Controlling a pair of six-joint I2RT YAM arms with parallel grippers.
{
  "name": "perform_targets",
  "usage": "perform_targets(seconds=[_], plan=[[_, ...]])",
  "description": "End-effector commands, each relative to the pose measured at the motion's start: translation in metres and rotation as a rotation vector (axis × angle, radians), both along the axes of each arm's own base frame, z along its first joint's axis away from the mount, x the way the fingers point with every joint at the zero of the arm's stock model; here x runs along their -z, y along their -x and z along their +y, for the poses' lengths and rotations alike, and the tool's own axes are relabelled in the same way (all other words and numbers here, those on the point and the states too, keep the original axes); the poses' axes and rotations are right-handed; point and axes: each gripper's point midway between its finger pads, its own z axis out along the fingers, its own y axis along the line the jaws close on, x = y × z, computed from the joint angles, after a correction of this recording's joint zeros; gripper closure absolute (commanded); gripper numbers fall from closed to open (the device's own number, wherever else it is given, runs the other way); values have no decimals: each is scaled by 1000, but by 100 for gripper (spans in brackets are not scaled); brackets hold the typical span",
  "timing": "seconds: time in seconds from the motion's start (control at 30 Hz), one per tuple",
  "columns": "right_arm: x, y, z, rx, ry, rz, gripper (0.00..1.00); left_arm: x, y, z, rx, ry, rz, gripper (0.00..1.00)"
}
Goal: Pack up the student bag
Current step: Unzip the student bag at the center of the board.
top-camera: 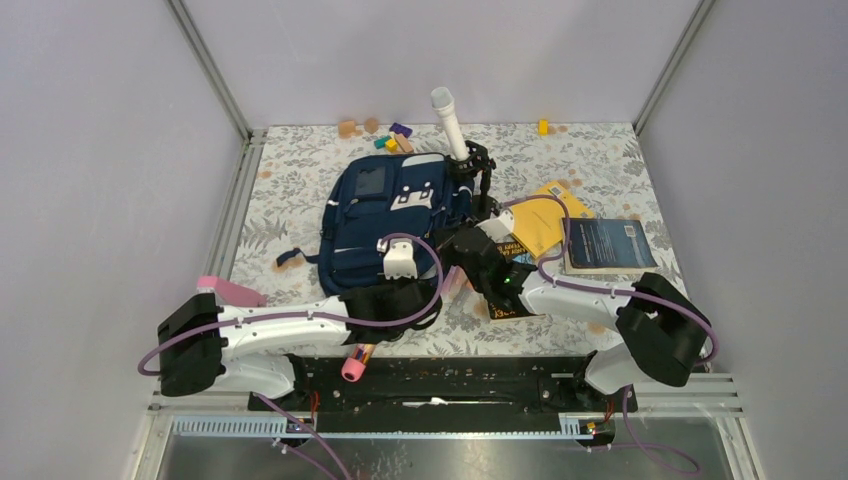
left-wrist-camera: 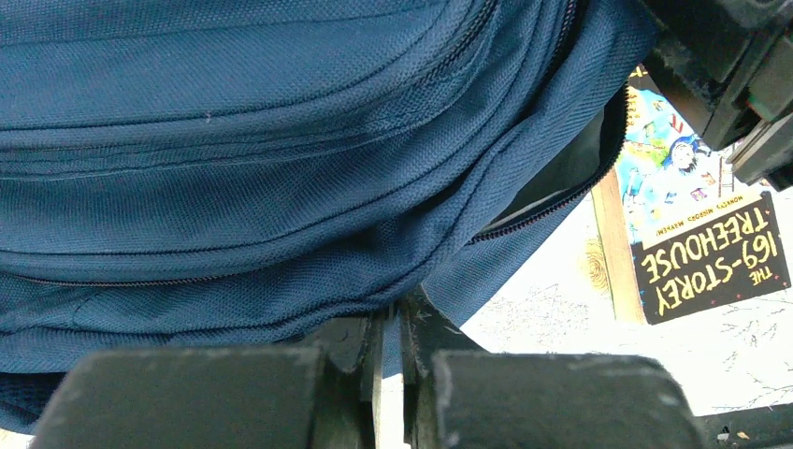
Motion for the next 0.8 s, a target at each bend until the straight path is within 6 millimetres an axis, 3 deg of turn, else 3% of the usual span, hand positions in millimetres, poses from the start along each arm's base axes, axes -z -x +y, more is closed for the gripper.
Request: perform_targets(seconds=[0.0, 0.43, 0.77], plan=[[-67, -19, -26, 165, -102, -177, 100, -7, -4, 17, -53, -19, -39, 100], [-68, -21, -45, 226, -53, -204, 100, 0, 2, 55, -91, -56, -37, 100], [-65, -21, -51, 229, -21, -211, 100, -13, -3, 75, -106, -84, -50, 100]])
